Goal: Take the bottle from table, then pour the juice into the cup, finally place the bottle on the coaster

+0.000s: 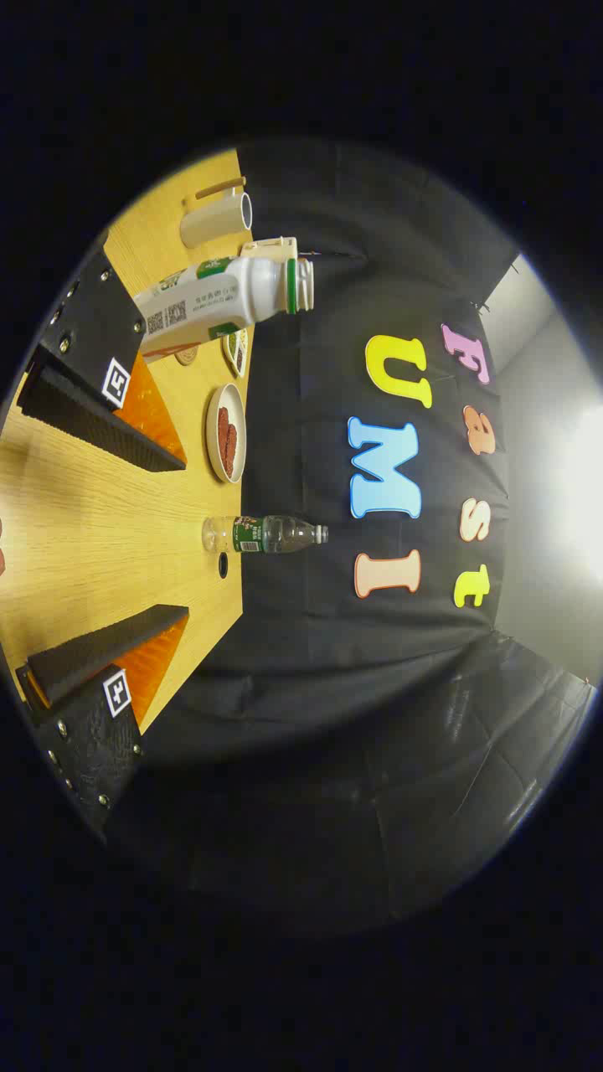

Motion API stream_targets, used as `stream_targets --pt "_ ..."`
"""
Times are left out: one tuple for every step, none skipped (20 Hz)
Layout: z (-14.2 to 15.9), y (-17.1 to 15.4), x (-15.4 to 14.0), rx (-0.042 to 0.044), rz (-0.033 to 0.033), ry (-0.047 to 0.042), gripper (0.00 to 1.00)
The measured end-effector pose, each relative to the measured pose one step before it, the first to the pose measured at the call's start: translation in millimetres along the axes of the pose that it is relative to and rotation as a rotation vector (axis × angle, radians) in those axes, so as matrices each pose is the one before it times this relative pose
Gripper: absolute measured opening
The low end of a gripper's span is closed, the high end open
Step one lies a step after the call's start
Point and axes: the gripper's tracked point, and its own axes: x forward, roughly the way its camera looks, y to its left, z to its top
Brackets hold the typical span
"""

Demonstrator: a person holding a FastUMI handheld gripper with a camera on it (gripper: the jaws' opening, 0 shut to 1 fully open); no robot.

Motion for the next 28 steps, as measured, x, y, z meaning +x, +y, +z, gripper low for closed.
stream_targets --pt "-0.71 0.08 6.03 -0.00274 -0.00104 0.00486 0.97" --pt "0.44 0.30 8.72 -0.00822 -0.00206 0.00083 0.98" --pt "3.65 -0.44 6.50 -0.01245 -0.00649 -0.00993 0.98" --pt "5.51 -0.78 6.22 -0.02045 -0.01378 -0.01618 0.98" --pt "5.65 -2.10 3.53 -0.02156 -0.01650 -0.01753 0.98" --pt "6.63 2.50 2.38 -0.02183 -0.00125 -0.01830 0.98" --pt "10.74 2.76 0.13 -0.01469 0.00205 -0.02645 0.98" --pt "10.77 2.73 -0.98 -0.01153 0.00131 -0.01154 0.98" --pt "7.39 3.16 -1.92 -0.00232 0.00211 -0.01259 0.98" --pt "9.88 3.39 -5.55 0.00846 0.00284 -0.01008 0.98" --pt "6.31 3.99 -6.97 0.01751 0.00392 -0.00261 0.98" --pt "4.81 2.88 -7.92 0.02138 0.00272 0.00593 0.97" --pt "3.39 3.59 -7.87 0.02451 0.00894 0.00313 0.97" --pt "5.18 5.50 -8.49 0.02212 0.01433 0.00095 0.97" --pt "2.47 4.13 -8.88 0.01665 0.01128 0.00420 0.97" --pt "-0.26 4.81 -5.62 0.00740 0.01157 0.00698 0.97" --pt "1.82 4.85 -7.07 0.00007 0.00914 0.00463 0.97" --pt "1.79 4.97 -6.83 -0.00041 0.01023 0.00241 0.97" --pt "1.74 5.38 -6.05 0.00137 0.00596 0.00034 0.97" --pt "0.31 5.82 -5.88 0.00313 0.00763 0.00310 0.97" --pt "0.53 7.30 -5.03 0.00759 0.01208 0.00290 0.97" --pt "0.25 9.33 -4.42 0.00897 0.01580 0.00024 0.97" --pt "-0.61 8.86 -3.29 0.00643 0.01787 -0.00073 0.97" --pt "-1.21 9.15 -2.12 -0.00160 0.01584 0.00574 0.97" --pt "-4.00 7.36 -1.63 -0.00353 0.01245 0.00393 0.97" --pt "-3.02 7.13 -0.25 -0.00102 0.01177 0.00300 0.97" --pt "-2.24 7.39 1.25 0.00151 0.01114 0.00241 0.97" --pt "-5.31 5.13 2.52 0.00176 0.00576 0.00723 0.97"
